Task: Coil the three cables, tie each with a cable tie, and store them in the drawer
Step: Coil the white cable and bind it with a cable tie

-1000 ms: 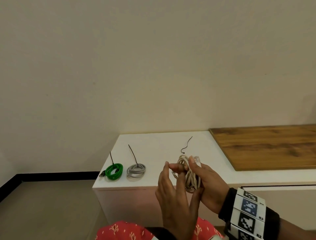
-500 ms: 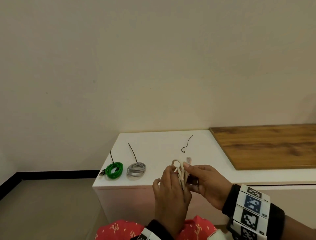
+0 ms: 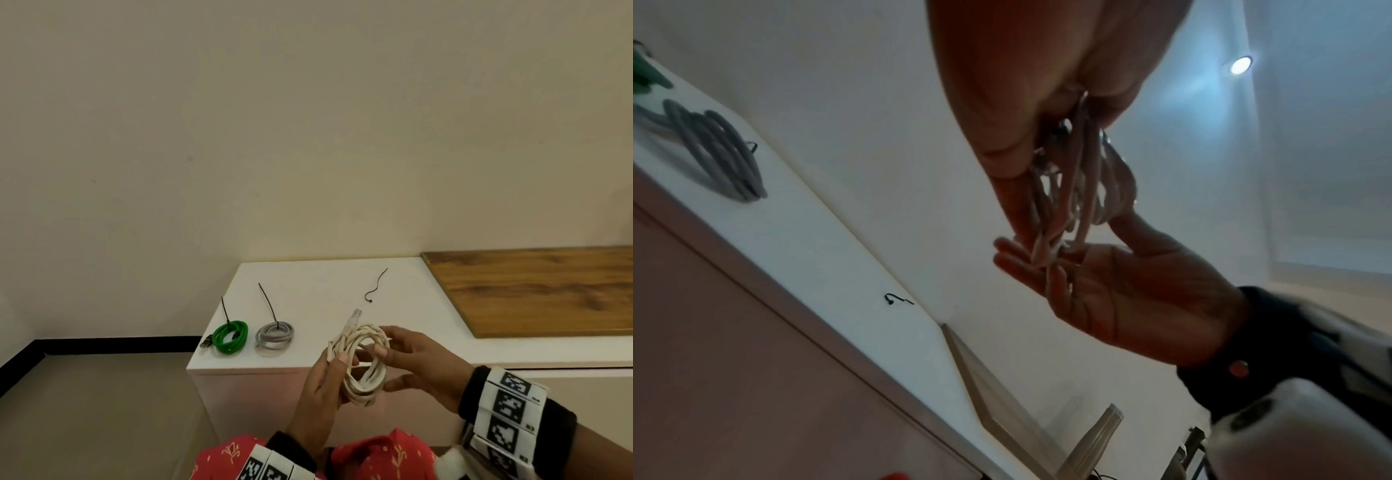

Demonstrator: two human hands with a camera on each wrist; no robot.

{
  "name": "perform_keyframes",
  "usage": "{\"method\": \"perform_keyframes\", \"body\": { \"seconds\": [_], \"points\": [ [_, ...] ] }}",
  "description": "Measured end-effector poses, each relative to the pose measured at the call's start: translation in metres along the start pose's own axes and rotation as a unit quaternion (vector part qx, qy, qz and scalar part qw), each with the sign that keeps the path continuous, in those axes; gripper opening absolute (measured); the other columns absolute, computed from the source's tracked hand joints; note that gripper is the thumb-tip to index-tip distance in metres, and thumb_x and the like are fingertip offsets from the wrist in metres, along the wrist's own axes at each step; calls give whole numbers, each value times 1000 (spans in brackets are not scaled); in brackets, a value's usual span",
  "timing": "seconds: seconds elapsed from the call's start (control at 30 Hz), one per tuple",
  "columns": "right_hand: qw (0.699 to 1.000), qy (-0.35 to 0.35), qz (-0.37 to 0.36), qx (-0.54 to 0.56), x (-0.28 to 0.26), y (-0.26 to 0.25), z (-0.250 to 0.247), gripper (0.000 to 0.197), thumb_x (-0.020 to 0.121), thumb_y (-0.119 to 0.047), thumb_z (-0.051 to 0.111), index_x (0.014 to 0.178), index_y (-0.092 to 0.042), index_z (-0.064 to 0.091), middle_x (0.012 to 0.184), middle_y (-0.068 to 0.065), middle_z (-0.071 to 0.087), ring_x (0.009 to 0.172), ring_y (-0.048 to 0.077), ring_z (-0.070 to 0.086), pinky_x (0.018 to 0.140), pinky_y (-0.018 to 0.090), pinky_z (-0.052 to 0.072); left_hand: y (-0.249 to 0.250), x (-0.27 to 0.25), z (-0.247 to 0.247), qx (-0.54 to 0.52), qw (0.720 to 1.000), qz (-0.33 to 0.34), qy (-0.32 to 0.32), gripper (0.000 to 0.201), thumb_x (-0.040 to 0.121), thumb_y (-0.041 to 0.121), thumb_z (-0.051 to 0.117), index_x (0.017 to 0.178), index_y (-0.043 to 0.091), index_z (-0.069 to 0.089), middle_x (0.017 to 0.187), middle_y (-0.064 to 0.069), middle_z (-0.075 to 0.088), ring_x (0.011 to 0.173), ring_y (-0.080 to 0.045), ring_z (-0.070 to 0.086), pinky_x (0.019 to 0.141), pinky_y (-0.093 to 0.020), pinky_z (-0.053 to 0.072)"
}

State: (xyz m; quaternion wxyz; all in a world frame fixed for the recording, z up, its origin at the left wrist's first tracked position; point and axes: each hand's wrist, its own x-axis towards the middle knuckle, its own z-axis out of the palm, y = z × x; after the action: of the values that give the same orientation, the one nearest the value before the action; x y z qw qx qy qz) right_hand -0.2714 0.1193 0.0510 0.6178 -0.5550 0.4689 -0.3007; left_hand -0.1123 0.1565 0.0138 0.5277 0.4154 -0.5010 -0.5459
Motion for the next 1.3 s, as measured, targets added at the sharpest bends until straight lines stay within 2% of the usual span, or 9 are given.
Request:
{"method": "perform_keyframes", "body": {
  "seconds": [0.07,0.23,0.43,0.6,0.7,0.8,1.0,1.17,1.3],
  "points": [
    [998,-41,12,44,-1,-1,-2,45,71,-30,63,109,-7,62,90,4,72,76,14,68,66,25,54,0,-1,2,-2,1000,-8,-11,24,94,30,40,108,21,57,103,-13,69,93,-23,66,80,-38,56],
    [999,33,2,27,2,2,-4,19,81,-10,63,98,-1,62,78,9,73,65,20,70,62,29,59,-9,4,3,118,993,20,6,30,88,56,36,100,34,53,107,-5,64,100,-17,60,87,-26,51],
    [995,101,-18,-17,1,2,2,11,80,-3,66,88,1,60,71,16,64,52,18,65,47,28,55,-3,1,10,63,998,7,-22,24,97,22,32,104,19,55,83,-6,62,67,-8,63,64,-20,54],
    [984,157,-51,-72,4,4,5,19,78,-7,69,91,6,63,78,28,66,62,31,65,53,32,57,-4,5,16,50,999,-2,-18,22,96,21,38,102,5,51,92,-19,61,76,-23,62,59,-22,54],
    [993,112,-22,7,7,5,5,33,81,-15,66,96,13,60,76,22,59,61,25,58,56,29,52,-1,8,14,56,998,13,-4,18,96,18,39,98,5,51,88,-19,57,75,-25,60,61,-25,54],
    [994,39,31,97,5,3,7,24,79,-22,63,85,1,63,71,12,58,63,21,55,63,29,47,0,9,11,66,997,32,19,16,95,15,39,99,5,51,80,-10,56,67,-15,59,58,-22,50],
    [986,33,3,164,3,5,18,17,89,-16,52,79,-8,64,67,2,66,68,21,60,66,30,45,-6,10,12,80,990,75,88,15,96,13,39,100,23,49,73,-4,58,55,-14,50,40,-19,37],
    [991,88,-48,87,5,10,23,22,95,-12,41,82,-7,58,62,3,53,58,14,55,57,23,45,-11,5,12,61,995,36,64,12,93,16,46,100,21,55,65,6,65,62,-7,61,52,-22,49],
    [984,129,-91,-86,7,13,19,27,96,-6,36,73,-11,50,64,1,47,57,10,45,49,8,37,-5,9,1,24,999,-8,-33,27,75,30,64,95,11,64,77,-8,70,74,-23,65,69,-34,54]
  ]
}}
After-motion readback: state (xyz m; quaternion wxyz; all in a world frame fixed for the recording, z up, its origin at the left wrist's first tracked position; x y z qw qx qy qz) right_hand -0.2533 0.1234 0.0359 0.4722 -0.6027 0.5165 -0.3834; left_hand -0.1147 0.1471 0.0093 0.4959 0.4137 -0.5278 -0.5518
